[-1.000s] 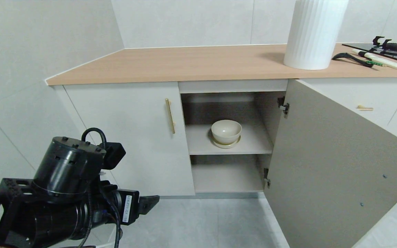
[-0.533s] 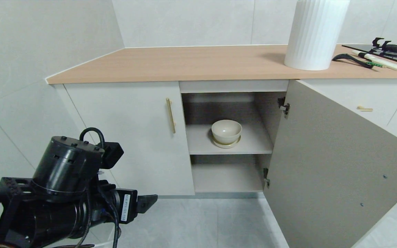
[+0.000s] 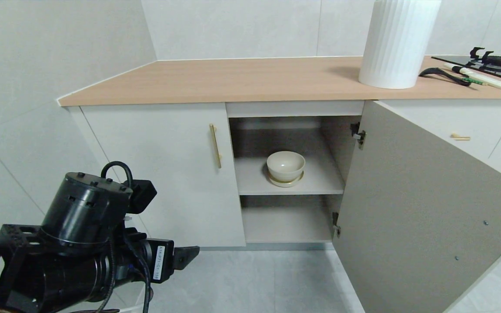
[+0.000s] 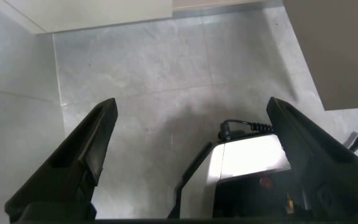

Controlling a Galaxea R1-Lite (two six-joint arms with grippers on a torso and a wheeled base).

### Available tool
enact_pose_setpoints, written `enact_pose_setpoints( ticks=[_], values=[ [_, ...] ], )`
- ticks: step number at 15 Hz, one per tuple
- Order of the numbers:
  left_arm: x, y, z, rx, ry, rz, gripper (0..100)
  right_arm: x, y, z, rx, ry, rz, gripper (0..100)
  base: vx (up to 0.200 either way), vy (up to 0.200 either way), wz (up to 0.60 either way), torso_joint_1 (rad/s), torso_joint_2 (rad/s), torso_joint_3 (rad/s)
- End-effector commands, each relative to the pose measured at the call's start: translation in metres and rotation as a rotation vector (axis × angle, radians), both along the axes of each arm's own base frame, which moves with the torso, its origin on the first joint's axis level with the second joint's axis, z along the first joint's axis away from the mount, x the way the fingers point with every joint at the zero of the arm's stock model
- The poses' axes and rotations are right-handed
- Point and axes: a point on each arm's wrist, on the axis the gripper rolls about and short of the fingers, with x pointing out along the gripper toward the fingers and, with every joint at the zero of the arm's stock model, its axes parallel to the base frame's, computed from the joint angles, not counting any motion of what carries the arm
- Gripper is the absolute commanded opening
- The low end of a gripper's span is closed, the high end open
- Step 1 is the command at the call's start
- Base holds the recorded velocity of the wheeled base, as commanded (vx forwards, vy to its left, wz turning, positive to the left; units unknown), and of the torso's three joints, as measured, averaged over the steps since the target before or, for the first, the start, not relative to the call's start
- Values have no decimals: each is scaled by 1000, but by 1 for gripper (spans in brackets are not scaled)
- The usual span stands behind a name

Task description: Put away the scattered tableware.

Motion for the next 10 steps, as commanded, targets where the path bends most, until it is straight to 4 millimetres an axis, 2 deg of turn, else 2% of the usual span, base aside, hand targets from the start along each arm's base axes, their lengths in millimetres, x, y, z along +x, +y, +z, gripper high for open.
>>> enact_pose_setpoints(
  ticks=[1, 6, 10],
  values=[
    [0, 0, 0, 0, 1, 1, 100, 2, -4, 0, -1, -2, -44, 100, 0, 0, 0, 0, 0, 0],
    [0, 0, 0, 0, -1, 1, 100, 19, -19, 2, 1, -71, -174, 100, 0, 0, 0, 0, 0, 0],
    [0, 0, 0, -2, -1, 2, 100, 56, -26, -9, 17, -152, -212, 100, 0, 0, 0, 0, 0, 0]
  ],
)
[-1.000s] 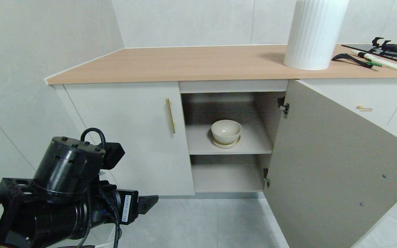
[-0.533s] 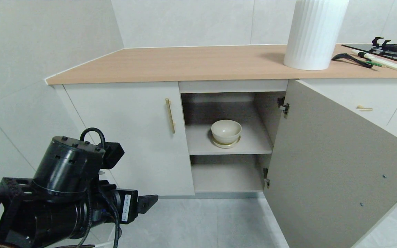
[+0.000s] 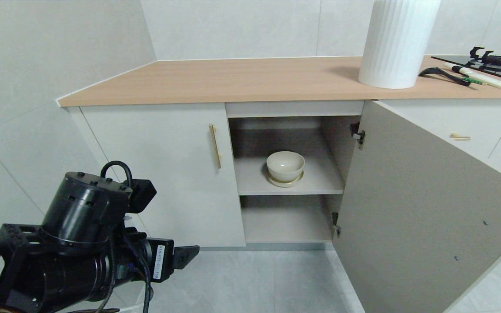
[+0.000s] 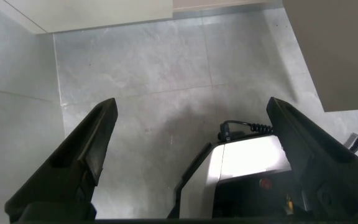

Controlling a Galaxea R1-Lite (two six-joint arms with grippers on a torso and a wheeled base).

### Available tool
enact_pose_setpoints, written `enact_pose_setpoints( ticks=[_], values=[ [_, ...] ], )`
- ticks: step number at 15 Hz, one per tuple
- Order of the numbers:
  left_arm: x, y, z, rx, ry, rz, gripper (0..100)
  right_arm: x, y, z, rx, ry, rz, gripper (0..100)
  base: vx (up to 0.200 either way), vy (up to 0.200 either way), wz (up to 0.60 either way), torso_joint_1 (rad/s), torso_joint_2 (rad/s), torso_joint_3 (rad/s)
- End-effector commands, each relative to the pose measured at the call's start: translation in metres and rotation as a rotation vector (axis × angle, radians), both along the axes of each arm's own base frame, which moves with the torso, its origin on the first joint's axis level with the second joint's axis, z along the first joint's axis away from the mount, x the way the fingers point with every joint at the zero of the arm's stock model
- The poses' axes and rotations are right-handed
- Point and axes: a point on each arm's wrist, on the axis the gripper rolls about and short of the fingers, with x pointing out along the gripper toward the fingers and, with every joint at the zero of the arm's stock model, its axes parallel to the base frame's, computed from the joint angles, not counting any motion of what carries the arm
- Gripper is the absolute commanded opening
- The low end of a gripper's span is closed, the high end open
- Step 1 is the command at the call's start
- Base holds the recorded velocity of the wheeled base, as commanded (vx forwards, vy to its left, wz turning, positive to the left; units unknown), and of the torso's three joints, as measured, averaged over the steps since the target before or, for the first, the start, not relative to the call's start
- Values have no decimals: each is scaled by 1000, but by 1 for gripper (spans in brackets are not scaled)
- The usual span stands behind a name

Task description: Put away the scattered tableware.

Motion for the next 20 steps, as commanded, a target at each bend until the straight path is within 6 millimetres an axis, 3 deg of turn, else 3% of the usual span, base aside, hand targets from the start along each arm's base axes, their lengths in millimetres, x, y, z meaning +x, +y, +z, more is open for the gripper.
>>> enact_pose_setpoints(
  ticks=[1, 6, 12, 17, 20],
  values=[
    [0, 0, 0, 1, 1, 1, 100, 20, -3, -15, 7, 21, -5, 100, 0, 0, 0, 0, 0, 0],
    [0, 0, 0, 0, 0, 1, 100, 47, -1, -38, 37, -23, 23, 100, 0, 0, 0, 0, 0, 0],
    [0, 0, 0, -1, -1, 1, 100, 47, 28, -39, 133, -60, 120, 100, 0, 0, 0, 0, 0, 0],
    [-1, 1, 3, -5, -13, 1, 100, 47, 91, -50, 334, -34, 286, 100, 0, 0, 0, 0, 0, 0],
    [-2, 2, 4, 3, -23, 14, 100, 63, 117, -58, 371, -70, 371, 100, 0, 0, 0, 0, 0, 0]
  ],
)
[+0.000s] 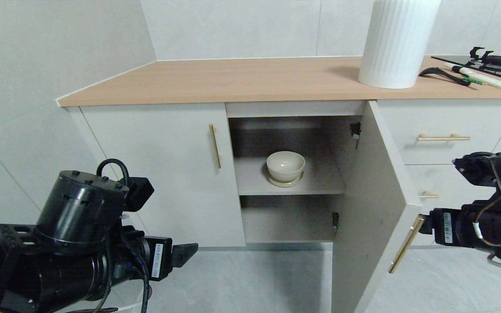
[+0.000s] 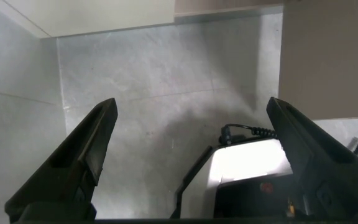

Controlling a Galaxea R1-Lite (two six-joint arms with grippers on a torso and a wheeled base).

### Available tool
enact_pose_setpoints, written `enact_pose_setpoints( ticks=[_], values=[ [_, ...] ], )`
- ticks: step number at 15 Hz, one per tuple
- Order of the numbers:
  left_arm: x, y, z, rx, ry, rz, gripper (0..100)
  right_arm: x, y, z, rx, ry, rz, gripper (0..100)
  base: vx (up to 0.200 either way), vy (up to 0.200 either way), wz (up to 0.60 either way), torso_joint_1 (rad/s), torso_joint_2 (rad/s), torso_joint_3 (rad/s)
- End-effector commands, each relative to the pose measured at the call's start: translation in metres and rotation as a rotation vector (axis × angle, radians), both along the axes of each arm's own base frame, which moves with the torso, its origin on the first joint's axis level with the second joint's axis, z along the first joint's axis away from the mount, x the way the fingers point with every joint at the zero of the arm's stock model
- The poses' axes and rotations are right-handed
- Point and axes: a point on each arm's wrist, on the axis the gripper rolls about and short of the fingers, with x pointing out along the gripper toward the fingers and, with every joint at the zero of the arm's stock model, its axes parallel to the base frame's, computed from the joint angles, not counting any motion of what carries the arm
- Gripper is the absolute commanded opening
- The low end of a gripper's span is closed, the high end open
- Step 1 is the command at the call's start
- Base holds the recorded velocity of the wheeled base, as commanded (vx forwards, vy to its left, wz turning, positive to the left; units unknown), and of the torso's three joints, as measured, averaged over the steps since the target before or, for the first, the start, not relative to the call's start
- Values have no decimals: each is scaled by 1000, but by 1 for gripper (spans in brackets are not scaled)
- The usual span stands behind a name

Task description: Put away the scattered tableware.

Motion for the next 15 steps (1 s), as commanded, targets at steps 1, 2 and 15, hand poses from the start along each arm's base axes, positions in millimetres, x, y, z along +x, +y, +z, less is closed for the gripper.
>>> enact_pose_setpoints(
  ticks=[1, 2, 15],
  values=[
    [-1, 1, 2, -2, -7, 0, 100, 13, 21, -14, -1, 23, 67, 100, 0, 0, 0, 0, 0, 0],
    [-2, 1, 3, -4, -12, -2, 100, 17, 27, -16, 10, 9, 85, 100, 0, 0, 0, 0, 0, 0],
    [-5, 2, 6, 8, -27, -30, 100, 100, 96, -83, 254, -164, 92, 100, 0, 0, 0, 0, 0, 0]
  ],
)
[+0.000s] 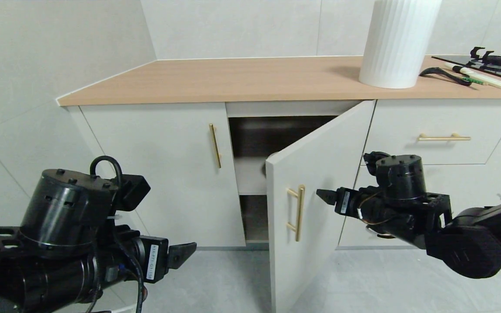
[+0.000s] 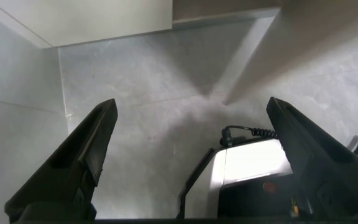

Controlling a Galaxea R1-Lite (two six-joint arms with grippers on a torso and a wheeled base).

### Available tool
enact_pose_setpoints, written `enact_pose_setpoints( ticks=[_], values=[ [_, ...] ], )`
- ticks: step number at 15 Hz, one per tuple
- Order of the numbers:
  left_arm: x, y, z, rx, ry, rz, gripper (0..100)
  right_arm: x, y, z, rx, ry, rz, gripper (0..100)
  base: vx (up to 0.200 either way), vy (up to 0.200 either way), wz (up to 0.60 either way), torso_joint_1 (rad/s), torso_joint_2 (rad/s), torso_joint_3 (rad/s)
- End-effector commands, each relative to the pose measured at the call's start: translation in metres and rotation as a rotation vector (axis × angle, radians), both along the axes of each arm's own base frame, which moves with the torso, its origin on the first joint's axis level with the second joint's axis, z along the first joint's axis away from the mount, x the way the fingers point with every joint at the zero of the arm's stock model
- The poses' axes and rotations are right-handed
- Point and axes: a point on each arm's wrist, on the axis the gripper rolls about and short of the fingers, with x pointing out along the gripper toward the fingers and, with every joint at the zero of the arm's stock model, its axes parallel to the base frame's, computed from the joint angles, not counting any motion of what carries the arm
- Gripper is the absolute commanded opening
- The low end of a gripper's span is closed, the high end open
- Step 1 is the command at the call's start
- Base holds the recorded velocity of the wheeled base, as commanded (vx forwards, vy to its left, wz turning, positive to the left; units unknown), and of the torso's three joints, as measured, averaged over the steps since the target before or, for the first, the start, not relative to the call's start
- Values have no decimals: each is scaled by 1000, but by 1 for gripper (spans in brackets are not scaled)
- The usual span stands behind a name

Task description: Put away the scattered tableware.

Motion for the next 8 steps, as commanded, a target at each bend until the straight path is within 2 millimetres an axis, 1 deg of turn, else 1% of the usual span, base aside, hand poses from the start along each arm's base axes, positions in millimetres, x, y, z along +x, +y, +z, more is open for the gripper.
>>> enact_pose_setpoints(
  ticks=[1, 6, 8],
  values=[
    [0, 0, -1, 2, 2, 1, 100, 10, 5, -27, -16, 53, -15, 100, 0, 0, 0, 0, 0, 0],
    [1, 0, 0, 1, -3, 4, 100, 21, 12, -34, 54, 42, -43, 100, 0, 0, 0, 0, 0, 0],
    [1, 0, 0, 1, -3, 4, 100, 31, 13, -35, 83, 35, -82, 100, 0, 0, 0, 0, 0, 0]
  ],
)
